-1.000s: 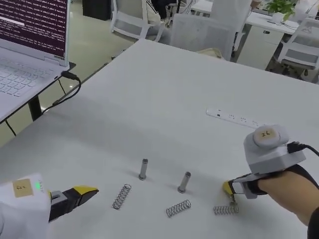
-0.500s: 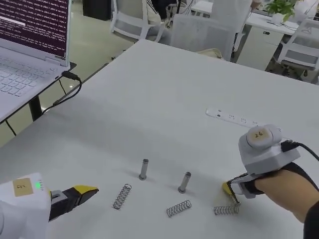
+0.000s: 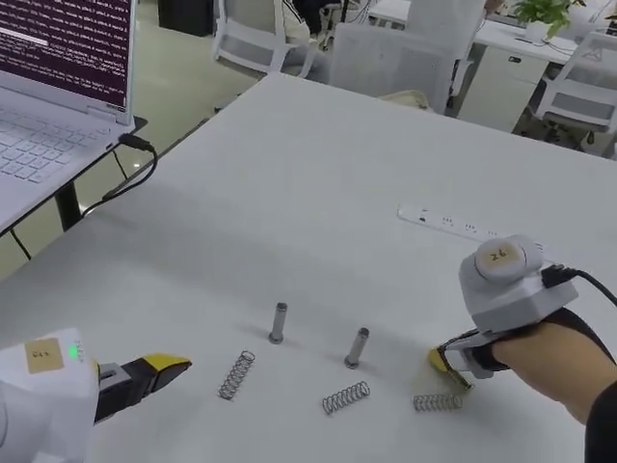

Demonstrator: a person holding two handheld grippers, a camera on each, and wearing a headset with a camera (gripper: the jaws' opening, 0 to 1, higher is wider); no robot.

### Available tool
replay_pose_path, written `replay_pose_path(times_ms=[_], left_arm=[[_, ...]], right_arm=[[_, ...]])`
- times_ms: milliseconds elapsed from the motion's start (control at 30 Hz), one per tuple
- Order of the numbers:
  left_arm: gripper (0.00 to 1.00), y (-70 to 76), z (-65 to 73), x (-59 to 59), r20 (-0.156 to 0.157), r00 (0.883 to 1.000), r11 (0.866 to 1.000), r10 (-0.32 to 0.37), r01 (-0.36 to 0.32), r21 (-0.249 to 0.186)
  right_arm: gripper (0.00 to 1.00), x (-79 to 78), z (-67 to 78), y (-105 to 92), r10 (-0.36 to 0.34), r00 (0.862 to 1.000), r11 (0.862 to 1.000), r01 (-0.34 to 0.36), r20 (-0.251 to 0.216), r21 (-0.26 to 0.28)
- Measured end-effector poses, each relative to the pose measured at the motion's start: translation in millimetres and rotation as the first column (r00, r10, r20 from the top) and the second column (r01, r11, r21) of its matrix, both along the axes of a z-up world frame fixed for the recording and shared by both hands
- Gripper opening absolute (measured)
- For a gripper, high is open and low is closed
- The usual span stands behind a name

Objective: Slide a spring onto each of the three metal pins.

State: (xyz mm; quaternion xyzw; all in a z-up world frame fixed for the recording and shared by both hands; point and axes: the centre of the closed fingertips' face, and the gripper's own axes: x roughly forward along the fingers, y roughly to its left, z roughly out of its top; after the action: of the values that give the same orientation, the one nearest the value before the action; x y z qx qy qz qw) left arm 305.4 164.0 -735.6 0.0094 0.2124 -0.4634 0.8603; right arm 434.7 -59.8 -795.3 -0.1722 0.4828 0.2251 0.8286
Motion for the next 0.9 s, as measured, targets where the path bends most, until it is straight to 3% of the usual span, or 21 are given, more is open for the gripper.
replay_pose_path(times_ms=[900], left_arm=[[0.86,-5.4,13.6,-1.2,0.033,0.999,1.000,-0.013,0.014,-0.009]], right_arm=[[0.05,-12.4,36.3,-2.6,-0.024,0.996,0.998,0.020,0.082,0.053]])
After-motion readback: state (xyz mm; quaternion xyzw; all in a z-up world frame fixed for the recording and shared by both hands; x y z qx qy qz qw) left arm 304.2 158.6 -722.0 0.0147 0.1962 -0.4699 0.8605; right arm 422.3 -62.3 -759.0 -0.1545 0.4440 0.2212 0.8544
